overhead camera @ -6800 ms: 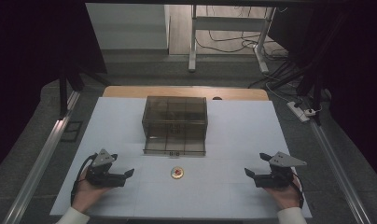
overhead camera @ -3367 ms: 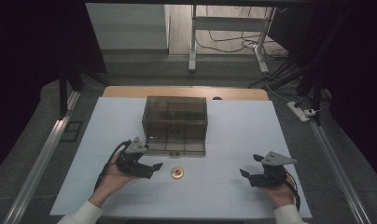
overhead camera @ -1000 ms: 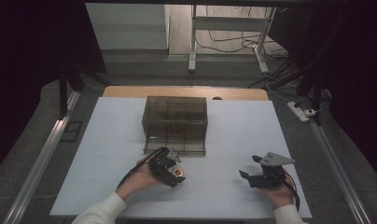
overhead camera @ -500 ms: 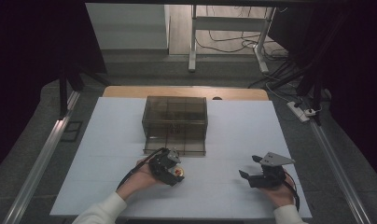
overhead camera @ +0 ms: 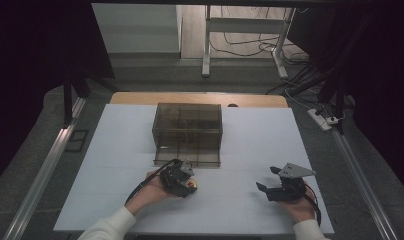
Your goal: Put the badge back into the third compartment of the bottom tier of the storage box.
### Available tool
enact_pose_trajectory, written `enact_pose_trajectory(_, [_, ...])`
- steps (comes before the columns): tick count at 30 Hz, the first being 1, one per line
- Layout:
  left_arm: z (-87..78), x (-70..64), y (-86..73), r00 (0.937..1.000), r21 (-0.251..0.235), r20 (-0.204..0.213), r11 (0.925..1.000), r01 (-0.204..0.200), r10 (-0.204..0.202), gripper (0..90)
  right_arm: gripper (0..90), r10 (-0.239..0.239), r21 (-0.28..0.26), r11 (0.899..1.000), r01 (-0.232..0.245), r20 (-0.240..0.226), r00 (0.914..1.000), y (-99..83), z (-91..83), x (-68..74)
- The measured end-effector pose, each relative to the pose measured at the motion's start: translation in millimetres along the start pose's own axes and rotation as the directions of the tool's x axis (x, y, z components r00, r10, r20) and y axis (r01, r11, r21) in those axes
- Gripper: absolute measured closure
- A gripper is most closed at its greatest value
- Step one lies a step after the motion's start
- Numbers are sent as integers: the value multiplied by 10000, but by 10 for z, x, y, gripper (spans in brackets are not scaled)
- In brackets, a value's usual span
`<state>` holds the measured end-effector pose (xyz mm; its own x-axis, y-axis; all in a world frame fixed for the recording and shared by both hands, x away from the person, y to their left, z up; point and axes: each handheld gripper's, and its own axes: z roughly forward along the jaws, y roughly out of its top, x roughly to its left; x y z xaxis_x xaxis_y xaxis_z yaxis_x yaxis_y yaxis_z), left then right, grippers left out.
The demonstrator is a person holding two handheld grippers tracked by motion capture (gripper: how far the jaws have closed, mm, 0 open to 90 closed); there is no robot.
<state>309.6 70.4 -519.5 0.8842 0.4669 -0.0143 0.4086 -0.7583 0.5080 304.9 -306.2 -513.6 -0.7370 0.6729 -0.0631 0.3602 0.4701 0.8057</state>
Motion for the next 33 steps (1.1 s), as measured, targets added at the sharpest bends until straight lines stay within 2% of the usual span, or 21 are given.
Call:
enact_pose_trajectory(7, [-19,-7,-2,9997,-63,-241,10000,-14,13,463,183,18,-39,10000,-18,47,10000,2,-13,-3])
enact_pose_trajectory(15, [-130,11,-7,9996,-617,-4,9977,270,-271,463,183,17,-50,10000,-16,63,10000,2,-17,-5])
enact_pose_trajectory(26, [-290,33,-10,9986,-1453,-54,9881,506,-519,463,184,20,-38,10000,-20,66,10000,1,-16,-4])
enact_pose_trajectory(33, [-391,61,-25,9971,-2054,-12,9758,745,-764,463,185,47,-69,10000,-46,60,10000,1,-18,-4])
